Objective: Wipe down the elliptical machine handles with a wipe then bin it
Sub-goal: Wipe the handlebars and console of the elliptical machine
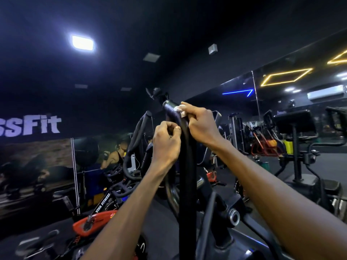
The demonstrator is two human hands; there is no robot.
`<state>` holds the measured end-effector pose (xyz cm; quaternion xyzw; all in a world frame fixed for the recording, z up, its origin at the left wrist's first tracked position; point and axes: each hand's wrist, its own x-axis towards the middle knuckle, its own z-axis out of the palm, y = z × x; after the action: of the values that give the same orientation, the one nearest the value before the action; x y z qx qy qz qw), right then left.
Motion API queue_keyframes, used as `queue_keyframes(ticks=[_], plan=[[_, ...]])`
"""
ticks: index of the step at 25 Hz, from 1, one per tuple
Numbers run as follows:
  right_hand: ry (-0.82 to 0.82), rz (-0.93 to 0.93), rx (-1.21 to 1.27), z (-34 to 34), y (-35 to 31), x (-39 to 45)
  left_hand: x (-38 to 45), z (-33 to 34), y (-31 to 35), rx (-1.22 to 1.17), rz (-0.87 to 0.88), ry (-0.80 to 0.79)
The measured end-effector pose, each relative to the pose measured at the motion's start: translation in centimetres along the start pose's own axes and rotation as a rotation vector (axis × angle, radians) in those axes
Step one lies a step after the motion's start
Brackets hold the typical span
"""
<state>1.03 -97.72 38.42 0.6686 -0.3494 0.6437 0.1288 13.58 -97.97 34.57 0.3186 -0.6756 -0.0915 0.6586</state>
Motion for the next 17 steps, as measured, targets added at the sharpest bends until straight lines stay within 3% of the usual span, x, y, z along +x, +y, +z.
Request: queue_keyframes(ticks=[3,7,11,13,17], plan=[[-0.076,-0.042,0.054,0.5,0.2,0.4,0.7,0.1,0.7,0.020,0.045,0.057],[-0.089,0.195,0.289,0.3,1.8,2.3,1.4,0.7,1.5,0.052,0.066,0.100],[-0.167,0.084,0.234,0.7,1.7,4.3,2.9,1.5,1.5,0.106,0.074,0.139],[-0.247,0.134,0.264,0.8,1.9,6.1,3.8,2.1,1.9,0.112,0.041,0.171],[-0.291,0.310,0.588,1.8,3.8,5.7,4.5,2.6,1.9,0.113,-0.023,0.206]])
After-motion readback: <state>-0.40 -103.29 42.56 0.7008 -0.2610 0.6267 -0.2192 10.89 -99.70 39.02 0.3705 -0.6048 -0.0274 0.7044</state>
